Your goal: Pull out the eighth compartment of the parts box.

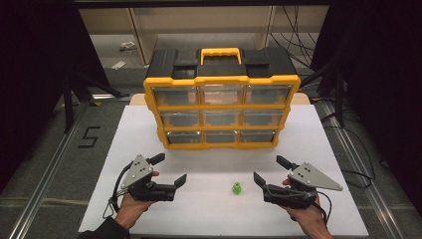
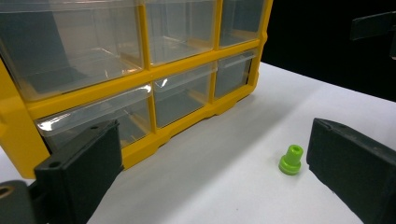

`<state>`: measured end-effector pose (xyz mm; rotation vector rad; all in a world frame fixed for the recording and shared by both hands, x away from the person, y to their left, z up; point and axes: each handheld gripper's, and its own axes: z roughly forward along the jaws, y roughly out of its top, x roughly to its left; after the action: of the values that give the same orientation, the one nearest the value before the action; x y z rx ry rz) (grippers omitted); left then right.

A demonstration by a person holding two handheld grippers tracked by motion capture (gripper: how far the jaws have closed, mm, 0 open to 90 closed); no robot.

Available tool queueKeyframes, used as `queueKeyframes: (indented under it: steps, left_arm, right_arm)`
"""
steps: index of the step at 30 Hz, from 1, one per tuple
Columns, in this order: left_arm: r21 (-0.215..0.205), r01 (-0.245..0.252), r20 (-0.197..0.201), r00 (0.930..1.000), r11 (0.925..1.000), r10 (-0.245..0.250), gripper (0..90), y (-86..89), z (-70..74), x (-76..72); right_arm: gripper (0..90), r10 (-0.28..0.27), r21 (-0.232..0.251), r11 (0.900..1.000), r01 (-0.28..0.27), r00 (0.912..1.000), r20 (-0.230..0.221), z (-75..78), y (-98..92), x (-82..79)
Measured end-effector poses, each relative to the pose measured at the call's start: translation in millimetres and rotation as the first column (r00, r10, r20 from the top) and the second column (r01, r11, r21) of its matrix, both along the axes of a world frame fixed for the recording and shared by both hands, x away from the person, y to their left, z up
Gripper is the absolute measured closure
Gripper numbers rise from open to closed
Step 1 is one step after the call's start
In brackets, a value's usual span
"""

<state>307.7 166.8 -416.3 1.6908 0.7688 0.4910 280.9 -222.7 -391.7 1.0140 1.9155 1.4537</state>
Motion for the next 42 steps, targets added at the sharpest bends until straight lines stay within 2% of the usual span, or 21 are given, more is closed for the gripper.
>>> queueKeyframes:
  steps: [30,42]
  left_arm:
    - [-0.006,0.004,0.010,0.9999,1.0000,-0.003,5.2,-1.3,2.1,-2.4]
    - [-0.010,0.000,0.011,0.9999,0.9999,0.000,6.0,-1.5,2.1,-2.4]
  right_arm:
    - [14.2,0.013,-0.033,0.999,-0.013,0.9999,-0.005,-1.3,10.3,2.7]
    - [15.2,0.006,-0.052,0.999,-0.005,1.0000,0.008,-1.8,17.3,12.8]
